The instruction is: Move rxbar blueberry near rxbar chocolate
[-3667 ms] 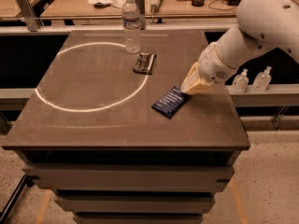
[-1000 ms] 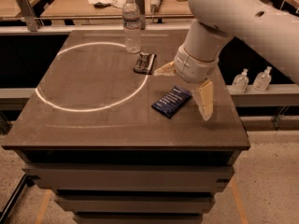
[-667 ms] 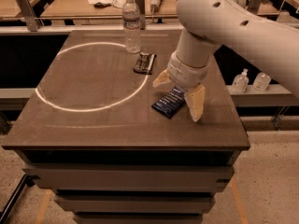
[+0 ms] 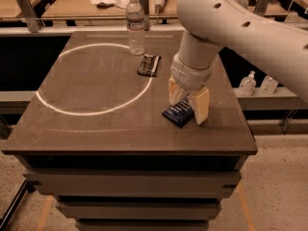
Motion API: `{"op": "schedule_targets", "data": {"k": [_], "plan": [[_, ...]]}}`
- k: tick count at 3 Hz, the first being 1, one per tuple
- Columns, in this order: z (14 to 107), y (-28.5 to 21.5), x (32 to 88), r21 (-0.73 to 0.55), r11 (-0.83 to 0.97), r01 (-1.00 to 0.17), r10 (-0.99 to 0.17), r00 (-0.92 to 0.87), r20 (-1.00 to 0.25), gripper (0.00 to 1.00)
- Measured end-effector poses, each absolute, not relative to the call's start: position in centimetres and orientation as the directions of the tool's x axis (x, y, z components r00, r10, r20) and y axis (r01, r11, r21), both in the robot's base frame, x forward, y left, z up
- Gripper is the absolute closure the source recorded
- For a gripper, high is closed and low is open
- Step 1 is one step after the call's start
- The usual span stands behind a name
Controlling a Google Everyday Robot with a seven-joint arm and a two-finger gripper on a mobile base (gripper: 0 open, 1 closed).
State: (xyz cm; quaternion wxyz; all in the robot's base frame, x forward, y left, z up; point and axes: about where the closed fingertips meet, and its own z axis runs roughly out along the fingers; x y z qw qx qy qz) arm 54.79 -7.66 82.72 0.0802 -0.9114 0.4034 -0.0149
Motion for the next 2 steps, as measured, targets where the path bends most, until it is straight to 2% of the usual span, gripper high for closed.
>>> {"op": "schedule_targets", "data": {"k": [1,2], "plan": [[83.18,-7.65,54.79,-0.158,-0.662,-0.733,-0.738,0.674,-0.037,0.87],[83.5,-7.65,54.79,-0.158,-0.662,-0.733,-0.738,0.674,-0.037,1.0]]}}
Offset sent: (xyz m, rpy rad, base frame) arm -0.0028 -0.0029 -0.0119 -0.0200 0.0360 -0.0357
